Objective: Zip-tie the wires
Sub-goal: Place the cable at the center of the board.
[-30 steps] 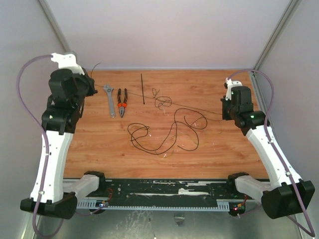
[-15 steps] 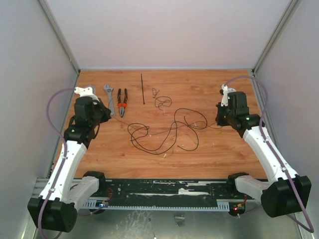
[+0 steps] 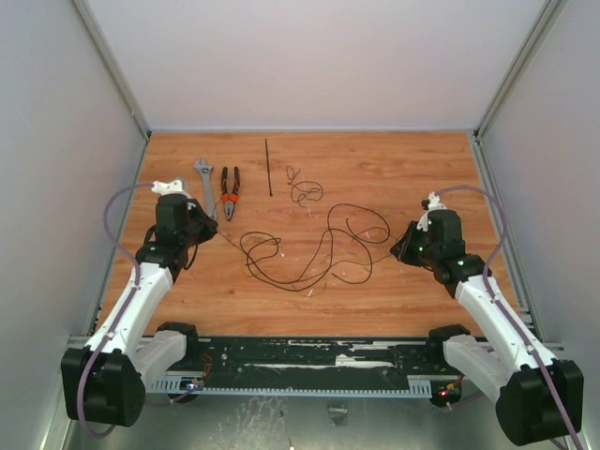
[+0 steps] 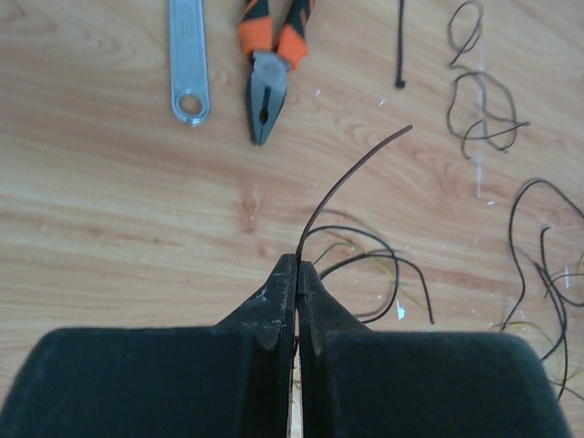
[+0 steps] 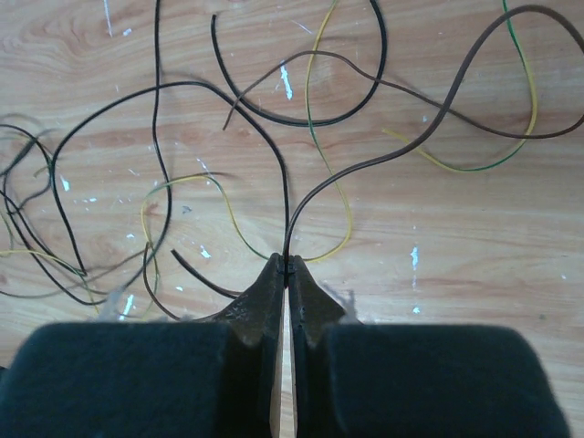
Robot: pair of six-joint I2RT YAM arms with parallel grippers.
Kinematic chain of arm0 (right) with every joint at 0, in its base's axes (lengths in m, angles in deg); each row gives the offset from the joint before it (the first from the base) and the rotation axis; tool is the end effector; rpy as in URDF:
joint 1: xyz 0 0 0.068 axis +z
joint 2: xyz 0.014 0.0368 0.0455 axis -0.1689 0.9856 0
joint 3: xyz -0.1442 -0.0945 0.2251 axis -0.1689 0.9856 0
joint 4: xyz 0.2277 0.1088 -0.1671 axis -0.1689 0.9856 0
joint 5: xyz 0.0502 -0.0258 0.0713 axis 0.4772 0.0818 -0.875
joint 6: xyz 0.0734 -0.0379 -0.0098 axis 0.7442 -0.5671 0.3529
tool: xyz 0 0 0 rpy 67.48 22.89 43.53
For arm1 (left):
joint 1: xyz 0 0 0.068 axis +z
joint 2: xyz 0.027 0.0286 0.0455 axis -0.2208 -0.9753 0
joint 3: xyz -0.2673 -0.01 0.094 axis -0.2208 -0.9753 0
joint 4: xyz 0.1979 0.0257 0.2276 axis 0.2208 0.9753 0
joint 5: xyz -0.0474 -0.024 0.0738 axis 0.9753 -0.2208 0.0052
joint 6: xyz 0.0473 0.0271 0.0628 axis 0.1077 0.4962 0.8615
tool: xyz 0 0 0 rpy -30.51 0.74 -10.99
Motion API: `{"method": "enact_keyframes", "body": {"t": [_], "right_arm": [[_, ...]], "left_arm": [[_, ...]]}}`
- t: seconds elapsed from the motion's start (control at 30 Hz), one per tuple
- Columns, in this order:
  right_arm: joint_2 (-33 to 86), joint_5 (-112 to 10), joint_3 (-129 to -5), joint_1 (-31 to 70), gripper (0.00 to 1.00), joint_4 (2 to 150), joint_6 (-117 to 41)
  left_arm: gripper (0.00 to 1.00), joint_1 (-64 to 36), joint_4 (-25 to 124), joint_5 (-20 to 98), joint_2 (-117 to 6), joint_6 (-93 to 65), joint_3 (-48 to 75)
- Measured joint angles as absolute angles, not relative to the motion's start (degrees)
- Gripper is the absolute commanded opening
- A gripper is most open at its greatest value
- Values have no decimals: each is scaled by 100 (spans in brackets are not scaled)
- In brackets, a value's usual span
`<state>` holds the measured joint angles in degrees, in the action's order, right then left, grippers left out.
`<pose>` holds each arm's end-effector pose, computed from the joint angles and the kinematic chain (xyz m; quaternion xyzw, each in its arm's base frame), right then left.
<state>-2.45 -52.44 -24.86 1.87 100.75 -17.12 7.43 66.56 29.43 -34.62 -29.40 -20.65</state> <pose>0.2414 0.0614 0.1925 0.0969 0.9146 0.1991 0.3384 0.2784 -0.0246 0.2368 -0.1712 0.8556 -0.1294 0.4710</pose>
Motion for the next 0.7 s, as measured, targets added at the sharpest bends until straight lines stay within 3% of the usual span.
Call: {"method": "enact_keyframes", "body": {"t": [0.27, 0.47, 0.53, 0.7], "right_arm": [[-374, -5261, -1957, 187, 8, 9476, -1130], [-666, -4977, -1915, 187, 23, 9415, -982], [-857, -4816, -1917, 187, 34, 9419, -988], [-1121, -4496, -1979, 185, 48, 9476, -969]], "left_arm": [[0, 743, 6230, 2976, -3950, -3373, -2500], [0, 529, 5926, 2963, -4424, -3524, -2592], [1, 383, 5863, 2945, -4575, -3552, -2605], [10, 88, 5758, 2830, -4937, -3567, -2648]]}}
